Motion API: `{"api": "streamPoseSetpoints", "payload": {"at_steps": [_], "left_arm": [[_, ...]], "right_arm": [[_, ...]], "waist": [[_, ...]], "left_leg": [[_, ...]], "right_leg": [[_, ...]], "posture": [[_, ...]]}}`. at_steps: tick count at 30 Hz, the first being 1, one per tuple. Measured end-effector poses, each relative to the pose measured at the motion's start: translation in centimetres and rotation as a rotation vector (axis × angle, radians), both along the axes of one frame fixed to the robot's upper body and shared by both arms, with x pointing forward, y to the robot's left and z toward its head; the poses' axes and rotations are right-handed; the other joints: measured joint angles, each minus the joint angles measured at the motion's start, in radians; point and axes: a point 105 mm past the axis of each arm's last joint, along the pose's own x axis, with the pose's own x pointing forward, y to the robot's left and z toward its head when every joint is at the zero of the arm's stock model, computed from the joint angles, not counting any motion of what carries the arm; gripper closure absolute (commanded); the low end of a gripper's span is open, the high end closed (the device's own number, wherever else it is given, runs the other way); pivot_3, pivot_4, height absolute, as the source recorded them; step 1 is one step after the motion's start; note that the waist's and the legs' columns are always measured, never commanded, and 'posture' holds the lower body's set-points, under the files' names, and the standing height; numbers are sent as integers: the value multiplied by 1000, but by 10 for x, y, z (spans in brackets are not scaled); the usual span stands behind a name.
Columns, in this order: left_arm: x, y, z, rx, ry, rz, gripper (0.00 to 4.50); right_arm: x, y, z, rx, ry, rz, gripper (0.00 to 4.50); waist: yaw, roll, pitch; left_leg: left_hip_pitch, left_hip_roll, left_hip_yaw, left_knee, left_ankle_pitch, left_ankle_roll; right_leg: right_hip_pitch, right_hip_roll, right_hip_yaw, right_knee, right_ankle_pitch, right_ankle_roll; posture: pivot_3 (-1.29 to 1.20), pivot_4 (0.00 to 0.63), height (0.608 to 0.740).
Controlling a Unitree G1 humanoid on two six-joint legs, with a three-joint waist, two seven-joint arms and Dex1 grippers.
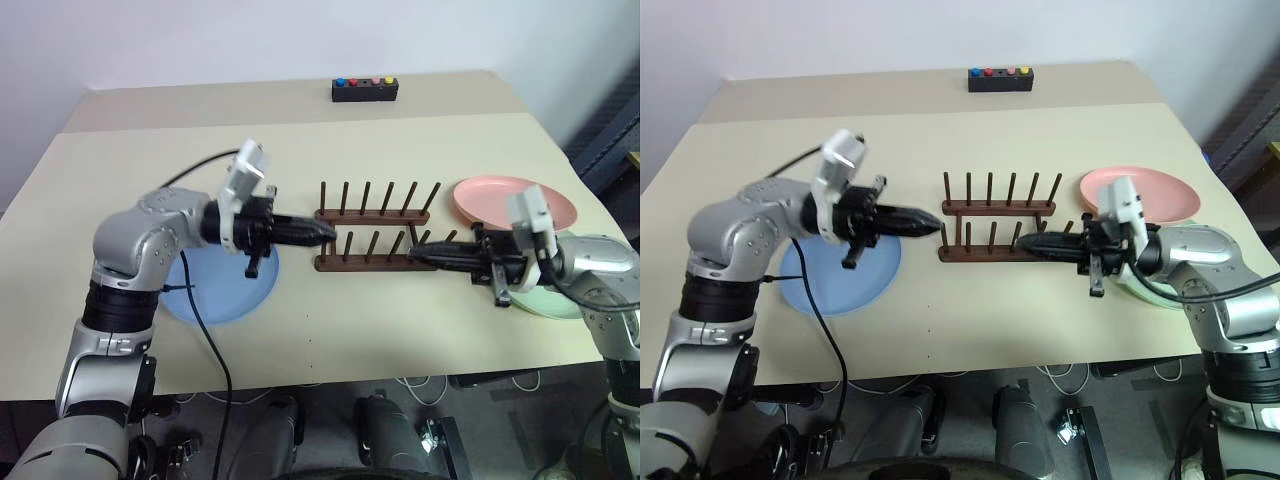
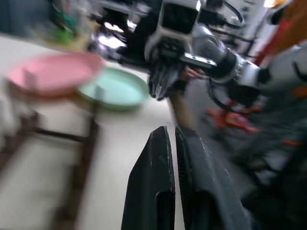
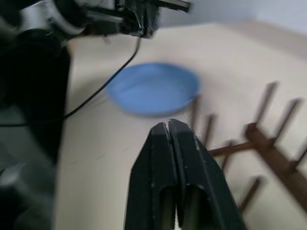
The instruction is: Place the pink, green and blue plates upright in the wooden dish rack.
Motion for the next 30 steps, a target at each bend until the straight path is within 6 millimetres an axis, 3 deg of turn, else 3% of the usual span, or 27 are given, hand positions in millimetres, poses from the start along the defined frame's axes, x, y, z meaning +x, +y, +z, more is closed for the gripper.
{"api": "streamPoseSetpoints", "payload": {"at_steps": [5,8,16,20,30], "left_arm": [[5,-18,-39,191,-119,36,4462],[16,-24,-59,274,-225,98,4462],[68,-27,-90,357,-322,418,4462],[93,-32,-85,344,-353,545,4462],[122,-23,-81,370,-393,661,4462]], "right_arm": [[10,-10,-59,-347,-15,-69,4500],[21,-20,-74,-420,-35,-132,4500],[61,-34,-79,-549,-192,-266,4500],[82,-33,-78,-573,-265,-306,4500],[130,-31,-68,-630,-440,-384,4500]], "waist": [[7,0,0],[5,0,0],[7,0,0],[4,0,0],[-3,0,0]], "left_leg": [[0,-1,1,1,2,-4],[0,-1,1,0,2,-4],[0,-1,1,0,2,-4],[0,-1,1,1,3,-4],[0,-1,1,0,4,-6]], "right_leg": [[1,-1,0,-1,0,0],[1,-1,0,-1,0,0],[0,0,0,-1,0,0],[0,0,0,0,0,0],[0,1,0,0,0,0]], "posture": [[0,150,740],[0,150,740],[0,150,740],[0,150,740],[0,150,740]]}}
